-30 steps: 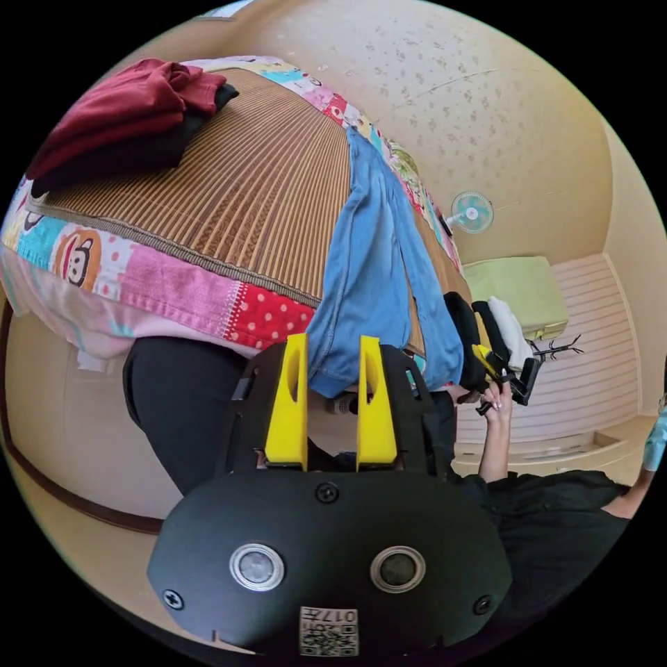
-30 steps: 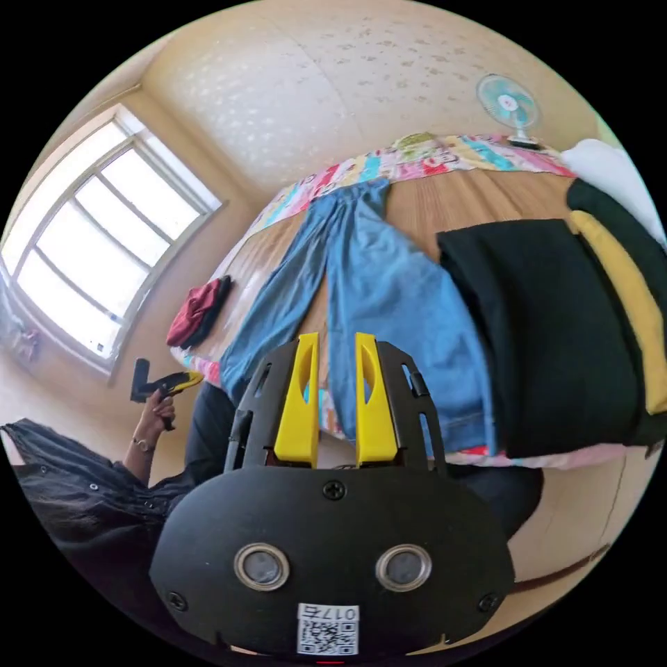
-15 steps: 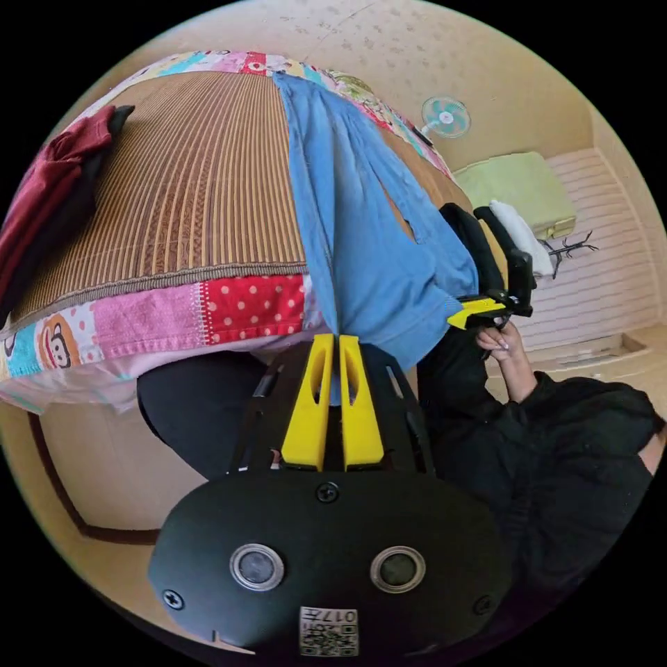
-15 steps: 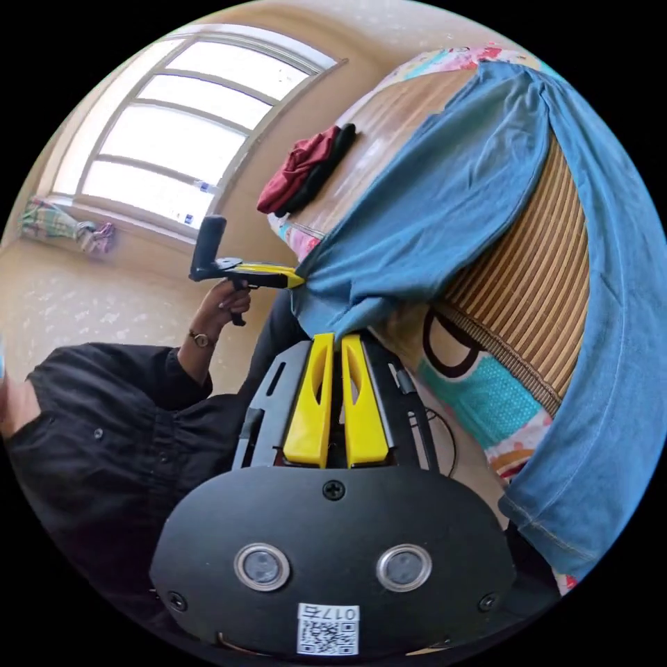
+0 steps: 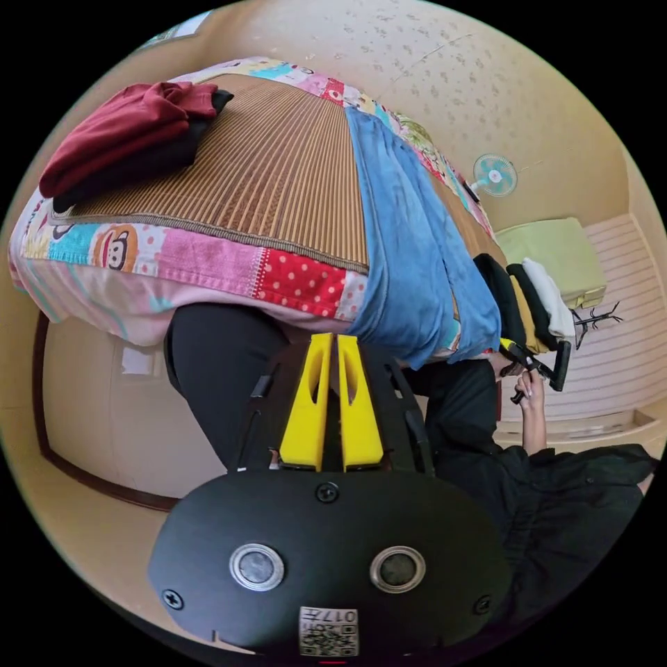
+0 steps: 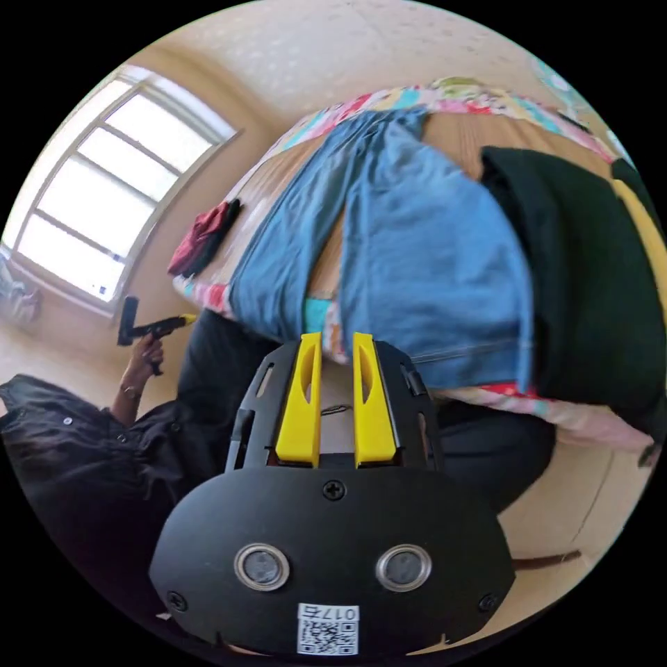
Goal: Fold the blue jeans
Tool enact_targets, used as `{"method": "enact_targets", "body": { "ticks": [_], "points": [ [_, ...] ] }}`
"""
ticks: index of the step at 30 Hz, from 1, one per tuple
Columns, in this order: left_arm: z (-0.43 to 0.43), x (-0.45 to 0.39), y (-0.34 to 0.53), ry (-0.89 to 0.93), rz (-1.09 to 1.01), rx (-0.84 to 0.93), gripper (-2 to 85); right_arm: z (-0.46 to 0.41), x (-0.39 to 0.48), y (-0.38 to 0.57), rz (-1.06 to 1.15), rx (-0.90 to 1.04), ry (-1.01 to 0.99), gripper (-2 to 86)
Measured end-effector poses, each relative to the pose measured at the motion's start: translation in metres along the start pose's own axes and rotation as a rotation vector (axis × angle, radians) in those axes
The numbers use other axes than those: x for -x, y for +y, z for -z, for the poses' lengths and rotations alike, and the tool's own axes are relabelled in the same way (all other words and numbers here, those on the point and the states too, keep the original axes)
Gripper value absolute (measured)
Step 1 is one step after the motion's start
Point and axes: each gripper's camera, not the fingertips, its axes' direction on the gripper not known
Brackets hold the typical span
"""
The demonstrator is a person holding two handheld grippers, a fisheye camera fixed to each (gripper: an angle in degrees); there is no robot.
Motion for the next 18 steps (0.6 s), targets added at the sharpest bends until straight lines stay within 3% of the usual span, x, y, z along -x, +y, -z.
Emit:
{"method": "enact_targets", "body": {
  "ticks": [1,6,12,15,18],
  "points": [
    [-0.002,-0.004,0.0,0.006,-0.015,-0.005,-0.4,0.003,-0.017,-0.003,-0.038,-0.003,0.096,8.0],
    [-0.032,-0.046,-0.006,0.143,-0.123,0.016,-0.2,-0.036,-0.032,-0.014,-0.046,0.178,0.174,7.0],
    [-0.059,-0.089,0.016,0.282,-0.246,0.043,1.4,-0.022,0.015,0.009,-0.064,0.067,0.471,9.9],
    [-0.1,-0.113,0.028,0.458,-0.317,0.166,4.2,-0.016,-0.006,0.018,-0.185,0.008,0.39,9.7],
    [-0.155,-0.165,0.034,0.435,-0.409,0.307,8.0,0.002,-0.022,0.022,-0.253,-0.052,0.249,10.1]
  ]
}}
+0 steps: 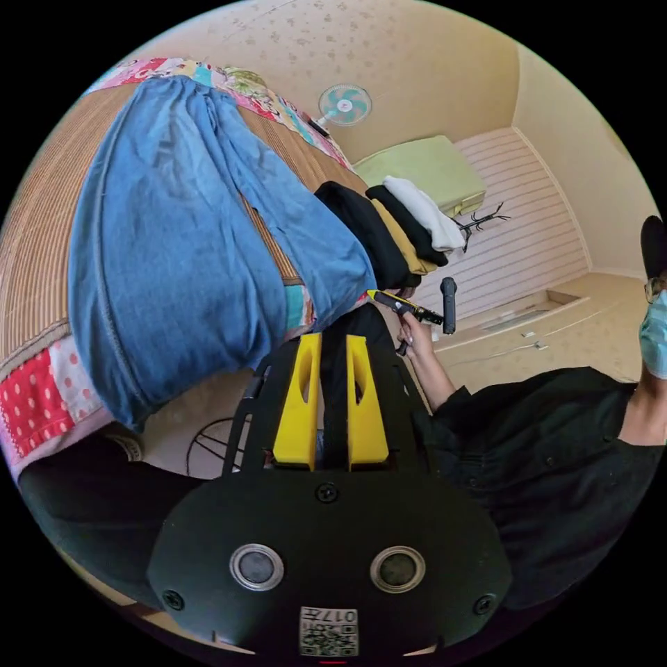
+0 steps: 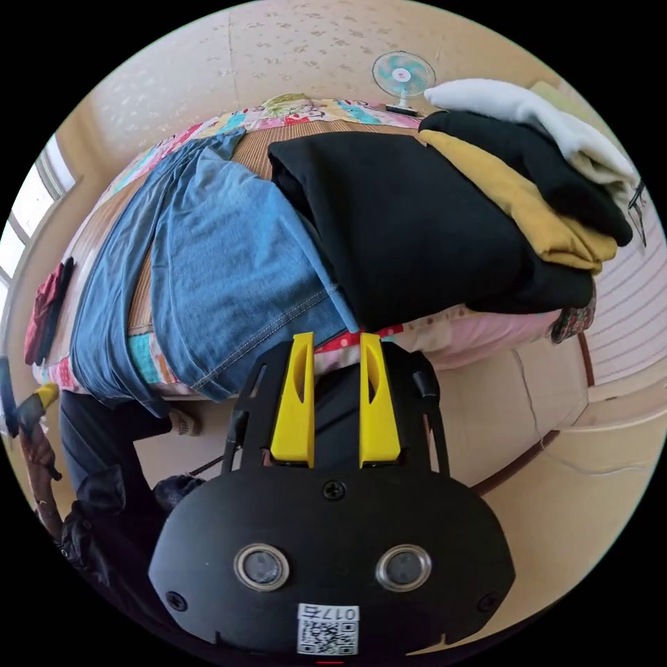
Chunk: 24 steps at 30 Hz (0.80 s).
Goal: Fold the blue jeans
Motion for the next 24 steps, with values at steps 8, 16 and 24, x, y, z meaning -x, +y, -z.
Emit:
{"method": "enact_targets", "body": {
  "ticks": [8,16,24],
  "points": [
    [-0.144,-0.061,-0.079,-0.272,-0.269,0.109,10.5,0.033,-0.033,-0.004,-0.078,-0.014,-0.148,9.9],
    [-0.198,-0.073,-0.036,-0.539,-0.351,0.205,0.2,0.071,-0.069,0.017,-0.015,-0.04,-0.267,10.6],
    [-0.157,-0.066,0.024,-0.53,-0.224,0.141,-0.9,0.04,-0.068,0.0,0.093,0.078,-0.379,11.8]
  ]
}}
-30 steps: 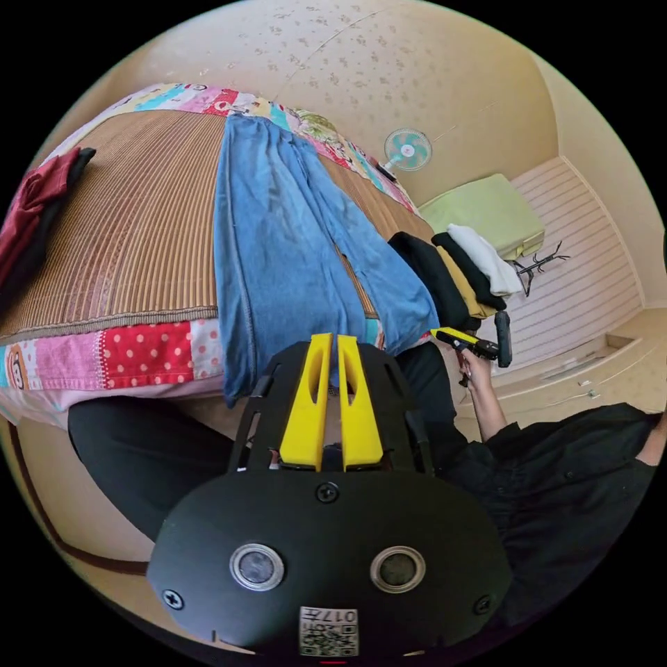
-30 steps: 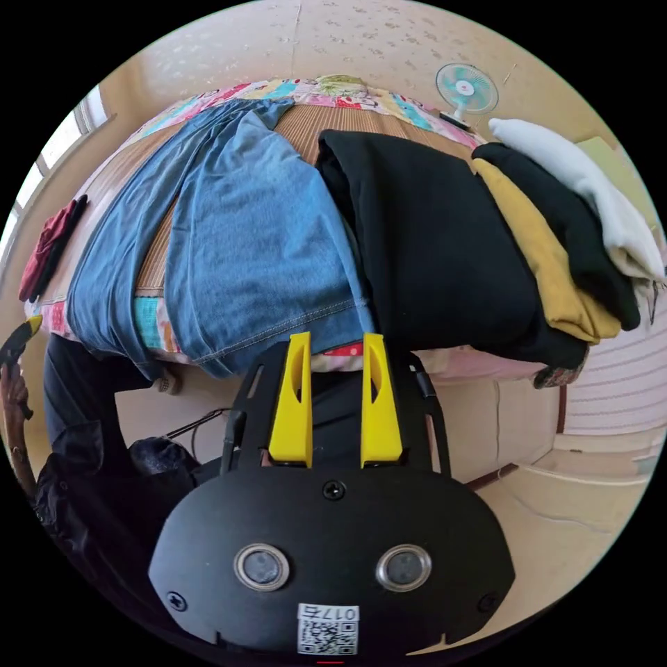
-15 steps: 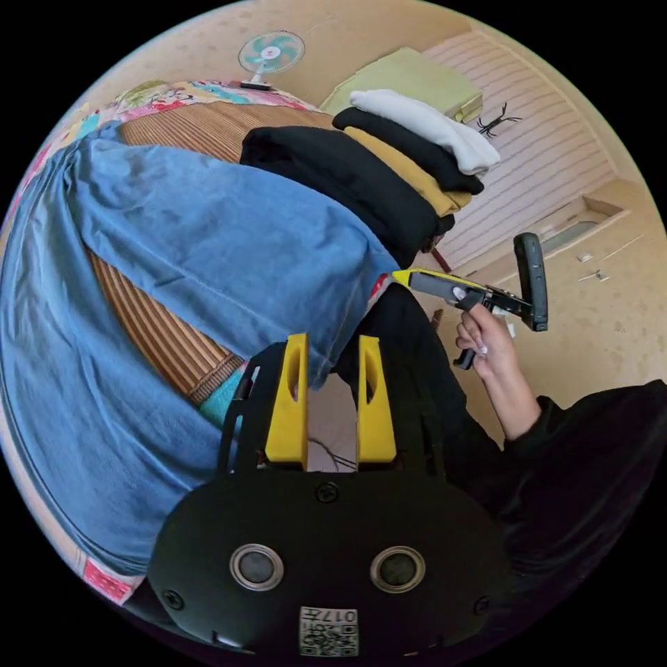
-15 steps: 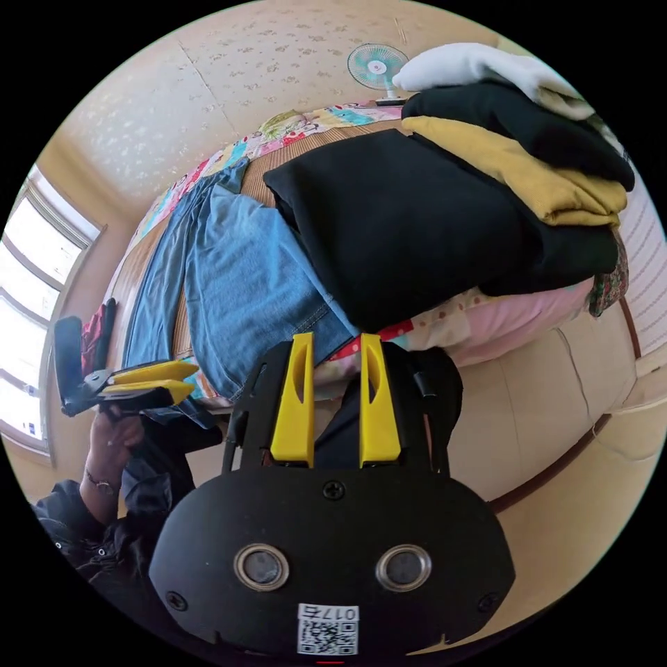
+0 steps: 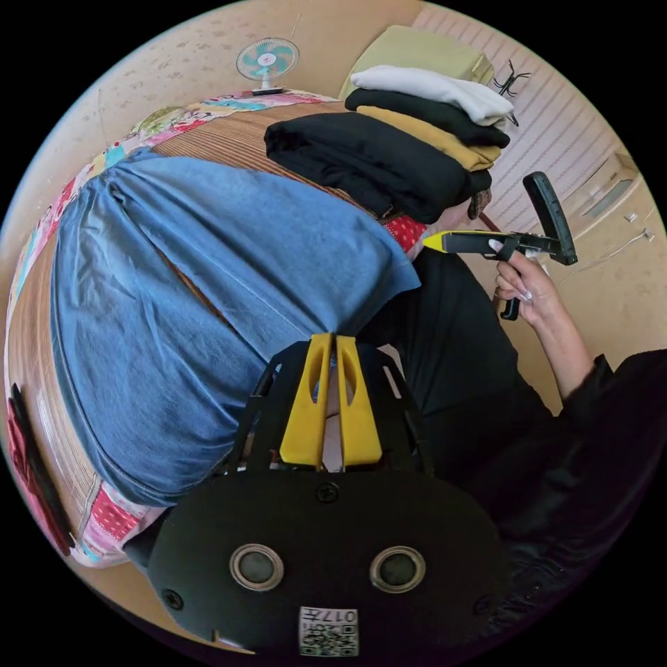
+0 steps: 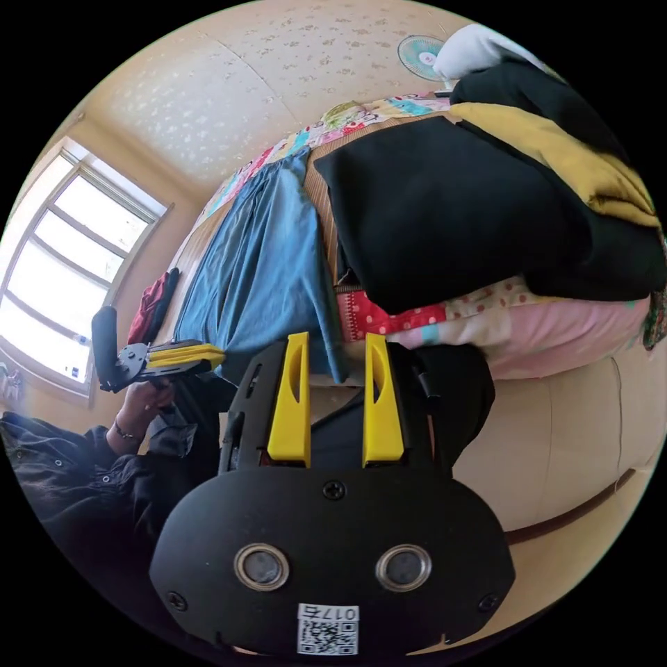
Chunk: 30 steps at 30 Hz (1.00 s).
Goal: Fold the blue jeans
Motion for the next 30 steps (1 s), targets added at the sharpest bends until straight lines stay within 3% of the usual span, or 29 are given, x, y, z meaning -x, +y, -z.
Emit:
{"method": "enact_targets", "body": {
  "ticks": [4,9,12,16,21,25,30],
  "points": [
    [-0.014,0.018,0.011,0.077,0.096,0.032,-0.9,-0.025,0.008,-0.013,0.04,0.12,-0.154,11.8],
    [-0.012,0.029,0.029,0.175,0.11,0.018,-0.5,-0.03,-0.001,-0.006,-0.045,0.208,-0.066,5.1],
    [0.016,0.036,0.034,0.255,0.132,-0.057,1.2,0.007,-0.009,0.009,-0.045,0.147,-0.18,3.4],
    [0.064,0.052,0.031,0.383,0.185,-0.159,8.8,0.102,-0.008,0.032,-0.001,-0.114,-0.384,2.6],
    [0.123,0.068,0.005,0.524,0.21,-0.279,10.4,0.146,0.049,0.031,0.239,-0.134,-0.457,2.2],
    [0.141,0.061,-0.019,0.515,0.164,-0.299,11.3,0.122,0.105,0.033,0.42,-0.033,-0.456,2.0],
    [0.127,0.048,-0.035,0.39,0.161,-0.16,11.5,0.07,0.13,0.036,0.455,0.088,-0.555,1.9]
  ]
}}
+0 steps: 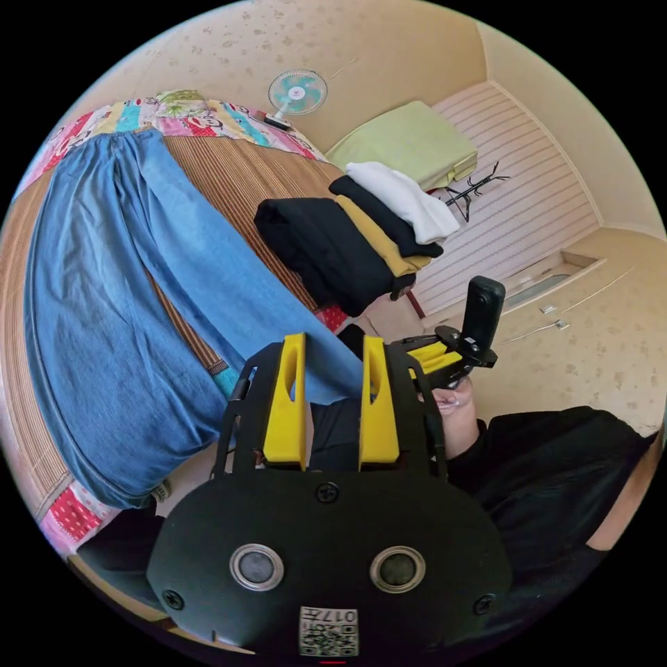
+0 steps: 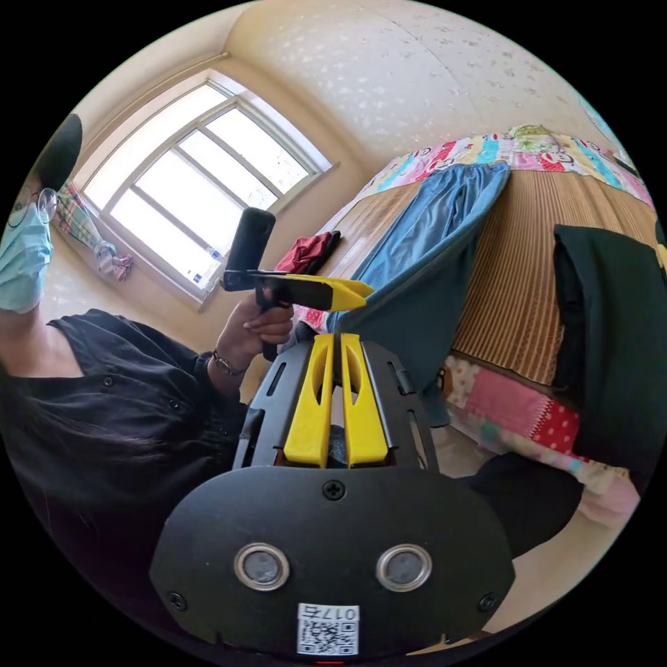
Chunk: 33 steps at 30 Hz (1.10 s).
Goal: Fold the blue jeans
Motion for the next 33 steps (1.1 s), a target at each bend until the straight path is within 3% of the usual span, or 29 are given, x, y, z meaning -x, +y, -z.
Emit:
{"method": "enact_targets", "body": {
  "ticks": [6,14,18,21,24,27,33],
  "points": [
    [0.006,0.012,0.012,-0.072,0.074,0.007,10.4,-0.03,-0.018,0.007,0.006,0.093,-0.02,1.9],
    [0.045,0.027,0.016,-0.001,0.154,0.025,11.1,-0.052,-0.055,0.01,0.011,0.135,-0.113,2.2],
    [0.06,0.034,0.023,-0.03,0.174,-0.017,0.9,-0.077,-0.079,0.012,0.001,0.193,-0.15,2.4],
    [0.075,0.041,0.023,0.019,0.183,-0.047,-0.4,-0.06,-0.104,0.001,0.042,0.249,-0.077,2.8],
    [0.091,0.043,0.021,0.061,0.169,-0.083,-0.7,-0.009,-0.161,-0.043,-0.052,0.134,0.055,3.6],
    [0.103,0.042,0.015,0.09,0.151,-0.099,-0.8,0.018,-0.256,-0.122,-0.186,0.001,0.024,5.6],
    [0.124,0.05,0.009,0.174,0.177,-0.118,-0.8,-0.044,-0.464,-0.27,-0.483,-0.11,-0.019,13.1]
  ]
}}
